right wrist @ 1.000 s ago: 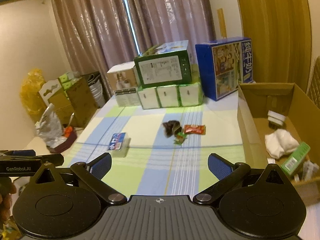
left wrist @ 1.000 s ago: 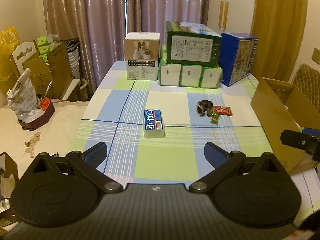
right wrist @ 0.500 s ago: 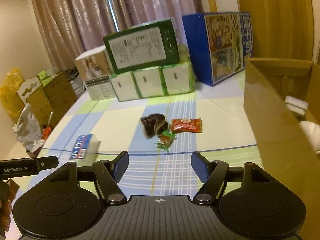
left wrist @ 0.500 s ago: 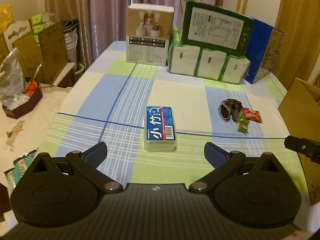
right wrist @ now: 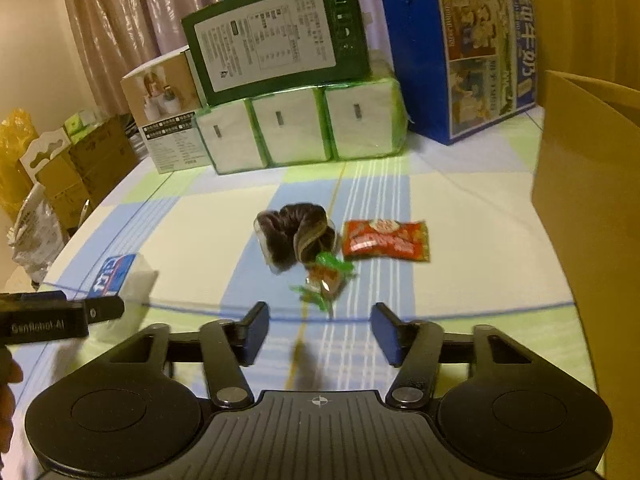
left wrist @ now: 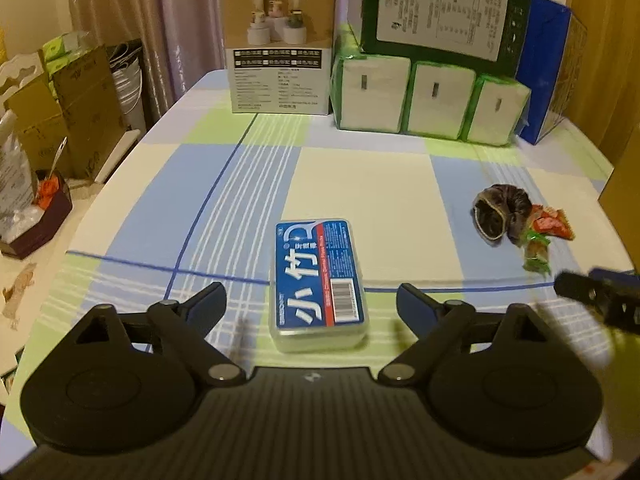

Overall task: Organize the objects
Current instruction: 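Grasp the blue-and-white toothpick box with the left gripper, then grasp the green-wrapped candy with the right gripper while the left holds the toothpick box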

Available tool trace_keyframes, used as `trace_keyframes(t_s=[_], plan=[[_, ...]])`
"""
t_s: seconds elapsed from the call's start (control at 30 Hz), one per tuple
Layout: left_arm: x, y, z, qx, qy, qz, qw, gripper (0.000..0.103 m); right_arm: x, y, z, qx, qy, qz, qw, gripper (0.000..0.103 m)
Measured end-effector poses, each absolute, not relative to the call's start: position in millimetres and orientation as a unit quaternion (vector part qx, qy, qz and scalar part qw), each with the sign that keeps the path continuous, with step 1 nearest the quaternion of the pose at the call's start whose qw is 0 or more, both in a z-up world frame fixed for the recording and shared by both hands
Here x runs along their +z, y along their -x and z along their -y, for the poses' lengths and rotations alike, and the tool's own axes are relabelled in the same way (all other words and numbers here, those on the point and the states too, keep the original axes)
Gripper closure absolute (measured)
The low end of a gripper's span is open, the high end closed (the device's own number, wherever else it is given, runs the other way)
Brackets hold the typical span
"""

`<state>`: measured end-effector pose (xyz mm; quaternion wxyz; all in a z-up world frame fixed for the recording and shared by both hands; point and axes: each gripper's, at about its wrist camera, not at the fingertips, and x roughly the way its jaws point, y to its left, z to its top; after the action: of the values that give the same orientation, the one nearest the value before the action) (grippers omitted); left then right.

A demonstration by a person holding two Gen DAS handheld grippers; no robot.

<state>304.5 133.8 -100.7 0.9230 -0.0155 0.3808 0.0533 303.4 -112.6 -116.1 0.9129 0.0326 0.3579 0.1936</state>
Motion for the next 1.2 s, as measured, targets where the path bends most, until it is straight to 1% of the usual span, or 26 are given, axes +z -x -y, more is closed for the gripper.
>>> trace_keyframes(t_s=[0.07, 0.17, 0.23, 0.3, 0.5, 0.57, 0.63, 0.7, 0.8, 1.2], plan=[[-104.3, -310.7, -133.6, 0.05, 0.015, -0.381, 0.923, 0.018, -118.7, -310.1, 104.9, 0.193, -0.02, -0.348, 0.917, 0.055], [-108.6, -317.7, -132.4, 0.044, 0.01, -0.386, 0.921, 0.024, -123.3, -319.1, 95.9, 0.187, -0.002, -0.341, 0.921, 0.056], [-111.8, -321.1, -131.8, 0.041, 0.008, -0.391, 0.92, 0.031, -128.5, -325.5, 91.5, 0.183, 0.006, -0.346, 0.92, 0.057], [-113.3, -323.0, -132.6, 0.039, 0.01, -0.393, 0.919, 0.035, -131.5, -329.3, 90.5, 0.175, 0.006, -0.35, 0.92, 0.057], [-112.8, -328.5, -134.2, 0.039, 0.008, -0.388, 0.921, 0.036, -139.7, -331.7, 82.5, 0.174, 0.028, -0.344, 0.922, 0.061], [-113.8, -328.1, -133.0, 0.037, 0.009, -0.389, 0.921, 0.037, -139.6, -331.6, 81.0, 0.175, 0.03, -0.341, 0.923, 0.064], [-114.8, -328.4, -130.8, 0.033, 0.004, -0.388, 0.921, 0.04, -140.7, -331.5, 80.4, 0.175, 0.033, -0.339, 0.924, 0.075], [-115.3, -328.6, -129.9, 0.031, 0.005, -0.389, 0.921, 0.046, -141.2, -330.1, 81.2, 0.175, 0.038, -0.336, 0.925, 0.078], [-116.0, -327.3, -129.1, 0.03, 0.005, -0.39, 0.92, 0.051, -140.2, -327.3, 83.9, 0.175, 0.041, -0.332, 0.926, 0.085], [-118.2, -324.7, -116.1, 0.011, -0.01, -0.387, 0.922, 0.051, -140.2, -320.4, 87.4, 0.171, 0.051, -0.336, 0.925, 0.085]])
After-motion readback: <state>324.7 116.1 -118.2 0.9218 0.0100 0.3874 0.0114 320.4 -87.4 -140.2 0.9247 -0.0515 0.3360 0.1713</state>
